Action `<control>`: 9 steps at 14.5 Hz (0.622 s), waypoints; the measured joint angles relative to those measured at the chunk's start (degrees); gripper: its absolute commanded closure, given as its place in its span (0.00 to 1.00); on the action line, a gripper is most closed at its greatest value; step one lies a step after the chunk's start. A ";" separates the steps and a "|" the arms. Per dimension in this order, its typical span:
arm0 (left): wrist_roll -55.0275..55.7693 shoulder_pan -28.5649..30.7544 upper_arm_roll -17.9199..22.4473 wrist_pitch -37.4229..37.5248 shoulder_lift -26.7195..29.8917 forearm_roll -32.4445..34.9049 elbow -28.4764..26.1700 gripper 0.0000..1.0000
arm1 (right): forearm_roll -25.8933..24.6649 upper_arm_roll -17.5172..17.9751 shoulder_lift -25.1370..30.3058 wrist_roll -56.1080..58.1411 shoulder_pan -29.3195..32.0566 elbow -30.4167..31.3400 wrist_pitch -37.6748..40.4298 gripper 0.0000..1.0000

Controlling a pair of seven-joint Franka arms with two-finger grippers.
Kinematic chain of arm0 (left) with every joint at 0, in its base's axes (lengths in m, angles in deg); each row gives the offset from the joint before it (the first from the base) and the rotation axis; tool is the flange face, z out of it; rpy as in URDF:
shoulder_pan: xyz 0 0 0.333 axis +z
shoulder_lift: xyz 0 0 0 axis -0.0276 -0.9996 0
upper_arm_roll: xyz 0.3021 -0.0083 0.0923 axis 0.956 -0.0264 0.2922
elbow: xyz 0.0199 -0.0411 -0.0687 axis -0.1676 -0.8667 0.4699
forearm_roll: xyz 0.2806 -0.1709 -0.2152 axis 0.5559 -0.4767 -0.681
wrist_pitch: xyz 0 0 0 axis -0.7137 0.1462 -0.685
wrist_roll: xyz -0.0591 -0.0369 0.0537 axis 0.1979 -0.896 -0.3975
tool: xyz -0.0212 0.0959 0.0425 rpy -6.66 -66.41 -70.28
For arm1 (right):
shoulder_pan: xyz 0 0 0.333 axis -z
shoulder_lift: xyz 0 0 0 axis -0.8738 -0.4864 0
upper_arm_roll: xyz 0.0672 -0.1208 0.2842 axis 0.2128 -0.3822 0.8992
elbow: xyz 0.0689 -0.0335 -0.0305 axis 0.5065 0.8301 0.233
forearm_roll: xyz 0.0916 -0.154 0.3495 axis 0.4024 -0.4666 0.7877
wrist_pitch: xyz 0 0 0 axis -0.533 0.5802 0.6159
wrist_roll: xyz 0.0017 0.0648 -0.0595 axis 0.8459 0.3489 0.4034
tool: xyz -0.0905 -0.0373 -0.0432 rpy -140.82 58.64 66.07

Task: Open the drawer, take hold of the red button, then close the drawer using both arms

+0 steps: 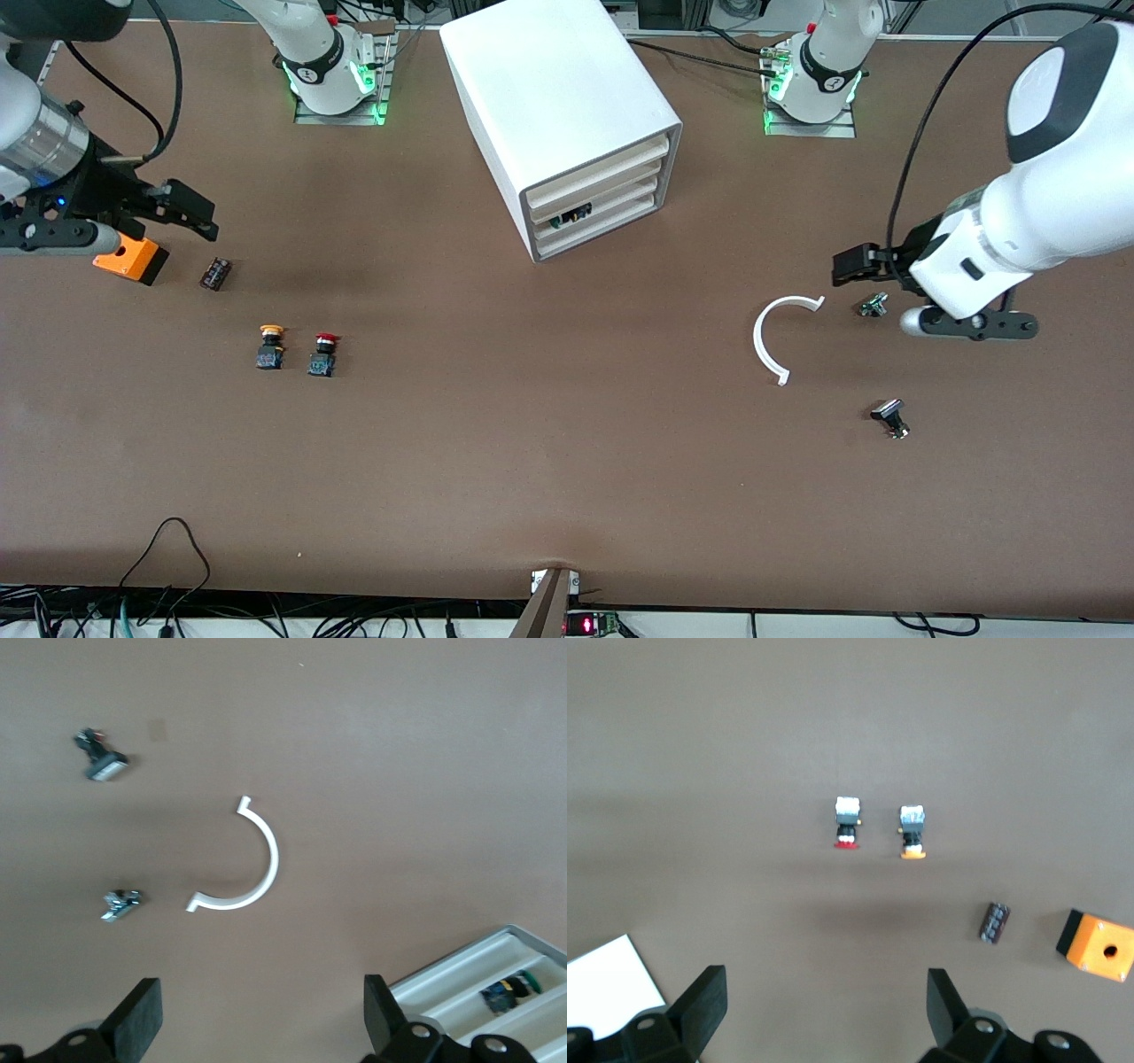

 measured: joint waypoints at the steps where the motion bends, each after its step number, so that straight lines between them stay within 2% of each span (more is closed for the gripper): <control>1: -2.74 -2.52 3.80 -0.13 1.93 0.00 -1.30 0.00 | -0.08 0.14 0.80 -0.10 0.07 -0.02 0.68 0.00; 4: -10.01 -7.06 11.78 -1.69 8.99 0.00 -7.08 0.00 | -0.20 0.75 3.04 -0.34 1.63 -0.02 1.60 0.00; 7: -12.02 -9.24 18.48 -8.42 15.36 0.01 -16.22 0.00 | -0.20 3.09 4.18 -0.47 4.58 -0.01 2.45 0.00; 9: -12.51 -10.15 20.57 -9.79 18.38 0.01 -20.02 0.00 | -0.22 3.40 4.21 -0.50 4.76 0.04 2.56 0.00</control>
